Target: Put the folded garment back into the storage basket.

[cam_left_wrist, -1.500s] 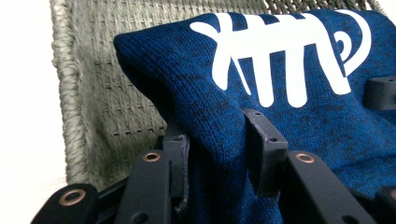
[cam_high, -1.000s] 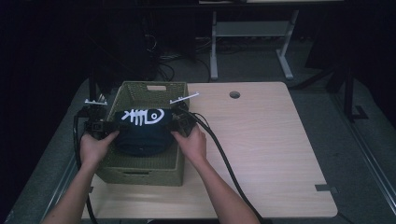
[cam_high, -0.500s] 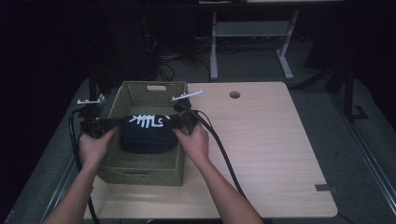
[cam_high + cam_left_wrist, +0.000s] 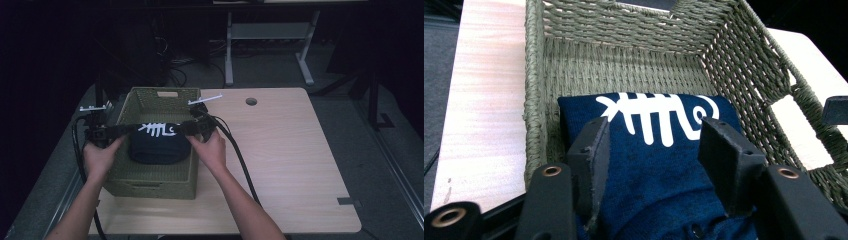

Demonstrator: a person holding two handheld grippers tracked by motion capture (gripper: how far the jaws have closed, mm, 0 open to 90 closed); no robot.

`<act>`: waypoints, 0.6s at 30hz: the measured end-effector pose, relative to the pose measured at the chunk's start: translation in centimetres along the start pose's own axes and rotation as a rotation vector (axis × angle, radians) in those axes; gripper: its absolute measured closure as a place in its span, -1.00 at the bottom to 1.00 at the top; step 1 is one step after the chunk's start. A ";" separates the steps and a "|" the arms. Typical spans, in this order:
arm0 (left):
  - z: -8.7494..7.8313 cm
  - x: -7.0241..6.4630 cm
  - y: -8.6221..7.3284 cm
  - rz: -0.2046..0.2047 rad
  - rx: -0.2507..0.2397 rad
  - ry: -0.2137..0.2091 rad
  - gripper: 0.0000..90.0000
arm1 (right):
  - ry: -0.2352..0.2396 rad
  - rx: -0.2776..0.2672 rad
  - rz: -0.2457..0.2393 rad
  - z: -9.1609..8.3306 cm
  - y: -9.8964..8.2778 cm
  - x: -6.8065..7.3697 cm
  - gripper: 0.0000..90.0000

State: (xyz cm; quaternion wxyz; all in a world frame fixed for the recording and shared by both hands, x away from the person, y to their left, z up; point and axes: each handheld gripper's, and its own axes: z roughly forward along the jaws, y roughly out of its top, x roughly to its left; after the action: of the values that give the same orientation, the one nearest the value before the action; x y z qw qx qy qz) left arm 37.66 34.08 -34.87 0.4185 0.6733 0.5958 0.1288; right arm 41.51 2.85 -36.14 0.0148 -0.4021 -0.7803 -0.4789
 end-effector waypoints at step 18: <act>-1.4 -2.2 0.1 0.058 -0.094 -0.014 -0.22 | 0.091 -0.039 -0.014 -2.3 0.4 -1.0 -0.13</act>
State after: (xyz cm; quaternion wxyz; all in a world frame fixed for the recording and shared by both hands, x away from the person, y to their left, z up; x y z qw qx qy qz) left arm 36.20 32.68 -33.18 0.4497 0.6707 0.5666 0.1639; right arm 41.62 0.52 -35.02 0.0392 -0.3744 -0.7721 -0.5119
